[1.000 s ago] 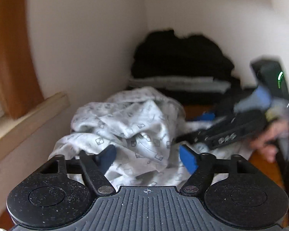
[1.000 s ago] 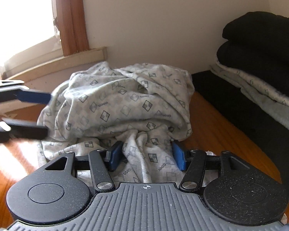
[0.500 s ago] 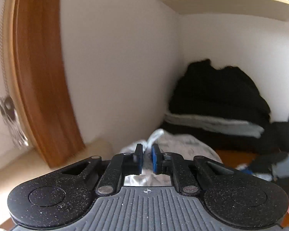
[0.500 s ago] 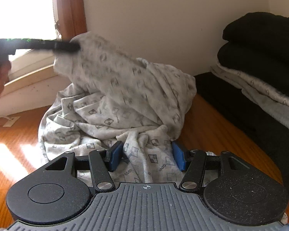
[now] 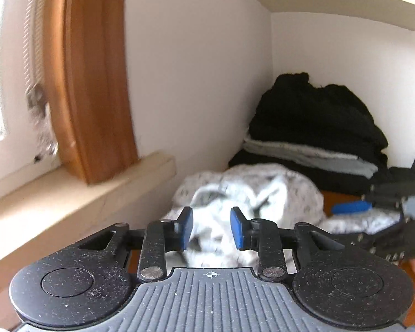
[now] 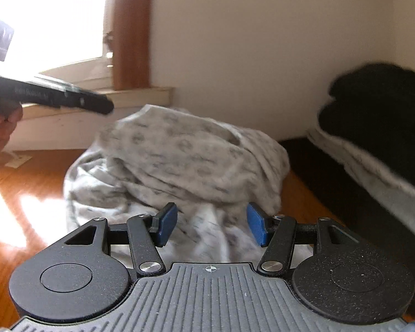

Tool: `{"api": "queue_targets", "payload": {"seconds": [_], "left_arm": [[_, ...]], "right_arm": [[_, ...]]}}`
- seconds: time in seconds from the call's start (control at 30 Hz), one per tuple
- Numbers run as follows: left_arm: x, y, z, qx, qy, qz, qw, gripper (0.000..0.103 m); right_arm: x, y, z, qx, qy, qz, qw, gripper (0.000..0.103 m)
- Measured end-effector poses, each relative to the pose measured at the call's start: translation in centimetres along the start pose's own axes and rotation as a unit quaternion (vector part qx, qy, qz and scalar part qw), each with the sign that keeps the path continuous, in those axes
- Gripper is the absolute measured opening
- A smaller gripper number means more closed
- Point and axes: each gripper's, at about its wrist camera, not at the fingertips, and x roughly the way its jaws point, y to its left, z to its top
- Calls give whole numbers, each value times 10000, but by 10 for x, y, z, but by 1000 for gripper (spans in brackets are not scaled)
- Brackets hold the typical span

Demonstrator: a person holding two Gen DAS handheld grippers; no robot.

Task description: Fold clothes

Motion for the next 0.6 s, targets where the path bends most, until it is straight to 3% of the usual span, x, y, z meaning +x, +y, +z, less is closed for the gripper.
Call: {"api": "queue_targets", "payload": {"seconds": [0.2, 0.37, 0.4, 0.43, 0.47, 0.6], "left_arm": [[-2, 18, -25, -361, -1, -118, 9993, 42], [-1, 26, -29, -503, -3, -359, 9981, 43], [-1, 28, -29, -523, -5, -405, 9978, 44], [0, 28, -29, -528, -4, -447, 9976, 46], [1, 26, -30, -483, 15, -482, 9977, 48], [11, 15, -32, -421, 72, -731, 9964, 61]], "right_arm": [[25, 40, 38, -1165, 118, -114, 9931, 56], [61, 63, 50, -2383, 607, -446, 9683, 55], [61, 59, 55, -2266, 624, -319, 9715, 45], [61, 53, 62, -2087, 634, -162, 9758, 25], [59, 45, 70, -1824, 581, -80, 9815, 16], [45, 6, 99, -746, 49, -120, 9971, 8]]}}
